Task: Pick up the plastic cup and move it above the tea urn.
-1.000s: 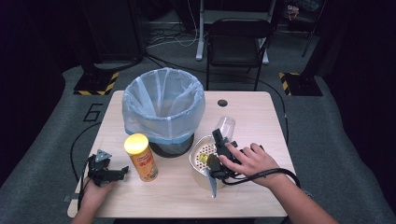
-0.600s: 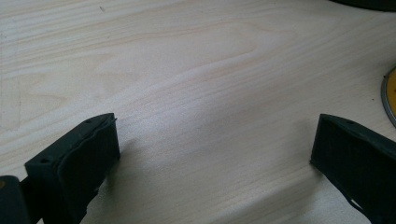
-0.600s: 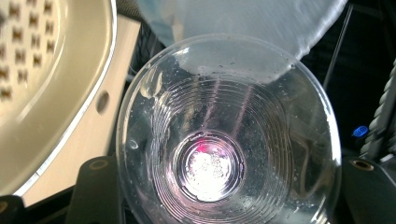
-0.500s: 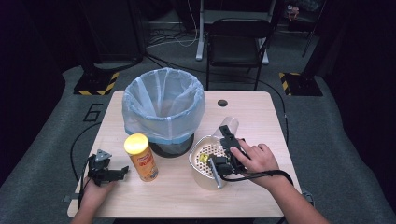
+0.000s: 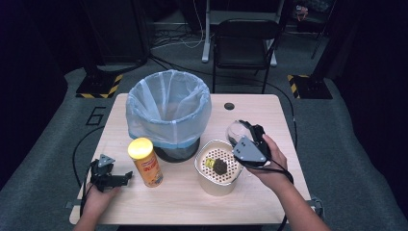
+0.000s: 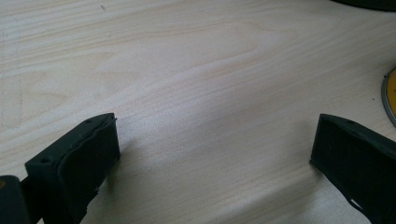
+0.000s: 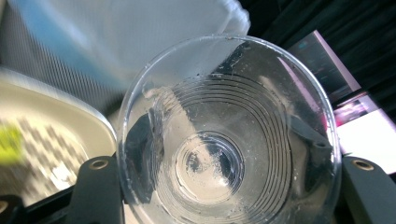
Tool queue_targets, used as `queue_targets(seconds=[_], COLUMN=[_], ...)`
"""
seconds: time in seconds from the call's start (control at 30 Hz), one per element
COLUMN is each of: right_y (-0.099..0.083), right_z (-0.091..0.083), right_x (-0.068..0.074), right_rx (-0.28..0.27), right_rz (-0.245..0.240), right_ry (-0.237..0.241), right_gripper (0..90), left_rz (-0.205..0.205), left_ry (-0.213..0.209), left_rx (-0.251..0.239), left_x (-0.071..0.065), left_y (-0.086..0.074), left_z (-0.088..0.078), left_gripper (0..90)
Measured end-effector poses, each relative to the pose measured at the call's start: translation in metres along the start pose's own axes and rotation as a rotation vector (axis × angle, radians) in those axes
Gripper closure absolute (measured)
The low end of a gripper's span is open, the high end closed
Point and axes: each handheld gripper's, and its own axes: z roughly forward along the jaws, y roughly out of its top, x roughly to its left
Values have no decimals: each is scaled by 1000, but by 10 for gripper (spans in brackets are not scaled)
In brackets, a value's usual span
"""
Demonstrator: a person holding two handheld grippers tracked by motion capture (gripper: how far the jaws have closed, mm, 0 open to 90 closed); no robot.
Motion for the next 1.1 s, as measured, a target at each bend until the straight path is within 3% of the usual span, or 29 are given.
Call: queue_targets(seconds=[0.2, 0.33, 0.37, 0.57, 0.7, 0.83, 0.93, 1.0, 1.1], right_y=[0, 8, 10, 18, 26, 48, 67, 82, 94], right_z=[1, 3, 4, 9, 7, 12, 15, 18, 25], right_x=[-16, -32, -36, -40, -43, -60, -74, -83, -90], right_rx=[-127, -203, -225, -235, -230, -225, -221, -225, -230], right_rz=[330, 579, 605, 646, 638, 611, 623, 605, 589], right_ry=[115, 258, 285, 294, 301, 289, 256, 243, 253], right_gripper=[357, 362, 363, 362, 362, 360, 358, 357, 355], left_rz=[-1, -2, -1, -3, 11, -8, 14, 18, 14], left_ry=[1, 0, 0, 1, -4, -1, -7, -20, -17], left_rx=[1, 0, 0, -1, 11, 2, 3, 12, 13], left_x=[0, 0, 0, 0, 0, -2, -1, 0, 0], left_y=[0, 0, 0, 0, 0, -1, -1, -1, -1], left_z=[0, 0, 0, 0, -1, -1, -1, -2, -2], left_gripper=[9, 9, 9, 8, 4, 3, 0, 1, 4])
